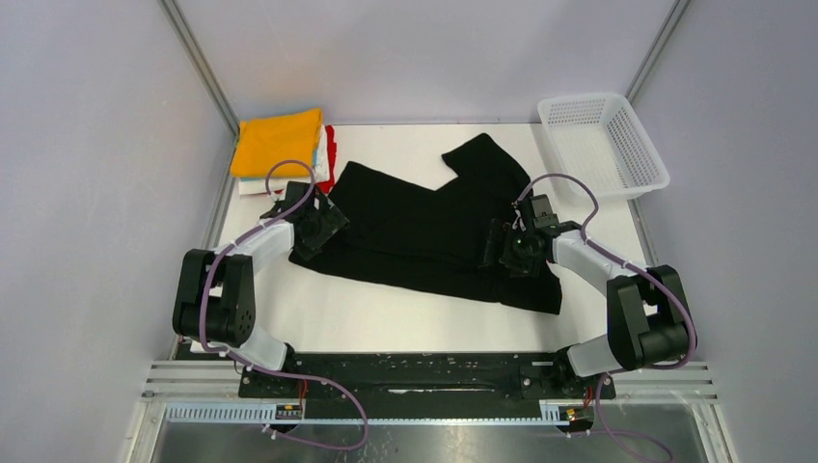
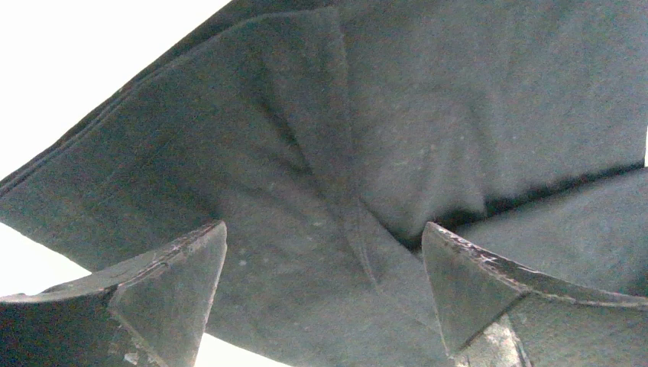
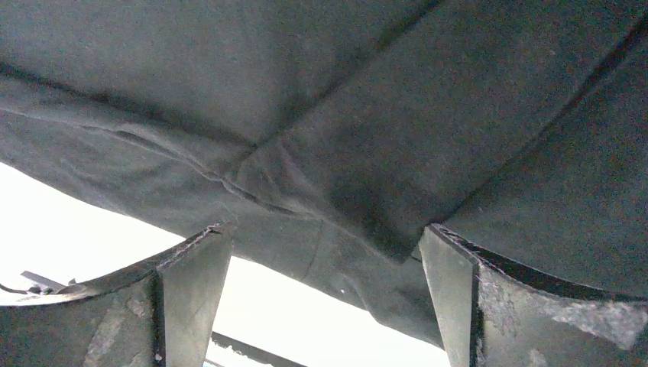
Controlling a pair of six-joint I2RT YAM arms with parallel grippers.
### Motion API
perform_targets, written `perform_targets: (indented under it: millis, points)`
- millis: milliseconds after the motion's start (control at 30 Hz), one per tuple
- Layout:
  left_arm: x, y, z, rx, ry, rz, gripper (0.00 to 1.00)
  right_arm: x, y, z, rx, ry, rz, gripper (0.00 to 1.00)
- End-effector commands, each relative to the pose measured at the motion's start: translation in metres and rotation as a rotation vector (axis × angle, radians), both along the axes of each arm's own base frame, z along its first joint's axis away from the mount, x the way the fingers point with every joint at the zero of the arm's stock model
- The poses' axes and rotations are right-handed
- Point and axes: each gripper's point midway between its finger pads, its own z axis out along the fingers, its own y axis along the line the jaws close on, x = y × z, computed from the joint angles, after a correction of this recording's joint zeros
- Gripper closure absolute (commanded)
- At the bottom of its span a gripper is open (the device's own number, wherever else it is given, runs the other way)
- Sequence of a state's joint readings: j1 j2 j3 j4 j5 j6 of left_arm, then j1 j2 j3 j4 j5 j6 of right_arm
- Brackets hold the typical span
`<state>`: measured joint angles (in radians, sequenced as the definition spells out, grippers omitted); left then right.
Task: Fold and stack the t-shirts
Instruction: Fold the flattened tshirt in 1/3 of the way
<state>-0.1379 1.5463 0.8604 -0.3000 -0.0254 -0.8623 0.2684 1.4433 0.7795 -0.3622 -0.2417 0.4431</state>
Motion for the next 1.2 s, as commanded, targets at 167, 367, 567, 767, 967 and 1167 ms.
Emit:
perform_targets:
  millis: [167, 367, 567, 767, 967, 1167]
  points:
    - [0.011, -0.003, -0.001, -0.006, -0.032, -0.02, 0.01, 0.088, 0.04, 0.033, 0.174, -0.217, -0.062, 0.01]
    - [0.018, -0.004, 0.01, -0.007, -0.054, -0.024, 0.01, 0.156, 0.043, 0.053, 0.147, -0.317, -0.148, 0.0]
    - [0.025, -0.005, 0.024, -0.009, -0.086, -0.034, 0.01, 0.148, 0.031, 0.068, 0.086, -0.338, -0.138, 0.01]
    - [0.035, -0.022, 0.02, -0.05, -0.094, -0.069, 0.01, 0.074, 0.016, 0.044, 0.018, -0.235, -0.088, 0.0]
    - [0.065, -0.044, -0.001, -0.116, -0.062, -0.109, 0.01, 0.026, 0.022, 0.006, -0.03, -0.122, -0.021, 0.01]
    - [0.084, -0.039, -0.006, -0.094, -0.062, -0.055, 0.01, 0.02, 0.017, -0.013, -0.066, -0.069, -0.025, 0.01]
